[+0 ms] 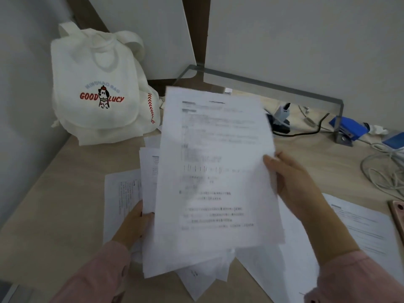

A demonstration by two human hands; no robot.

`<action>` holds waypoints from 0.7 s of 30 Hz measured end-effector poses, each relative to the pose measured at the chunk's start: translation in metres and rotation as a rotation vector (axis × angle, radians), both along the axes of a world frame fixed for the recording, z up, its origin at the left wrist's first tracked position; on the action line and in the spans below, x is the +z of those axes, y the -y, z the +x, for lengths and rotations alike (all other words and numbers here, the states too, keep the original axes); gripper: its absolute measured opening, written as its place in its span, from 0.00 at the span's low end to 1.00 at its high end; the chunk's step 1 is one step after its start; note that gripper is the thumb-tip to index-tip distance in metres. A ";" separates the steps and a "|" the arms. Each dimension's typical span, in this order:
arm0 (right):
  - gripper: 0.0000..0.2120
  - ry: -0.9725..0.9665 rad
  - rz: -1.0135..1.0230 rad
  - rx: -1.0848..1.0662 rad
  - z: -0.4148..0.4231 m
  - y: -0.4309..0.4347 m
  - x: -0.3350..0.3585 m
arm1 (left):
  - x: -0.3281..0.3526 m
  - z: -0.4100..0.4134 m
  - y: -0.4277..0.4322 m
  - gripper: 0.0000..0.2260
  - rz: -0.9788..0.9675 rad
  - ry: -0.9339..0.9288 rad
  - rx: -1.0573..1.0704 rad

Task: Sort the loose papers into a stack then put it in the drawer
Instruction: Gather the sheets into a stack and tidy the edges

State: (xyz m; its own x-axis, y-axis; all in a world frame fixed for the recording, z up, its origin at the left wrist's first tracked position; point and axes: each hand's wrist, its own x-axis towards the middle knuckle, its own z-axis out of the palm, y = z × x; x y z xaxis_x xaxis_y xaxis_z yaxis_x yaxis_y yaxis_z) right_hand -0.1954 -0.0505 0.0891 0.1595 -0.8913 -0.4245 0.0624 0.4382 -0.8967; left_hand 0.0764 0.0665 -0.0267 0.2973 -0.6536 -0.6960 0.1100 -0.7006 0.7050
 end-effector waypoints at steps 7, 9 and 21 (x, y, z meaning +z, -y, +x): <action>0.06 -0.405 0.218 0.030 0.024 -0.032 -0.081 | -0.008 -0.007 -0.010 0.20 -0.021 -0.185 -0.006; 0.05 -0.462 0.195 0.052 0.028 -0.038 -0.094 | -0.010 -0.013 -0.009 0.16 -0.015 -0.204 0.021; 0.16 -1.064 0.012 -0.082 -0.029 -0.044 -0.120 | -0.015 -0.028 0.000 0.09 -0.014 0.029 -0.052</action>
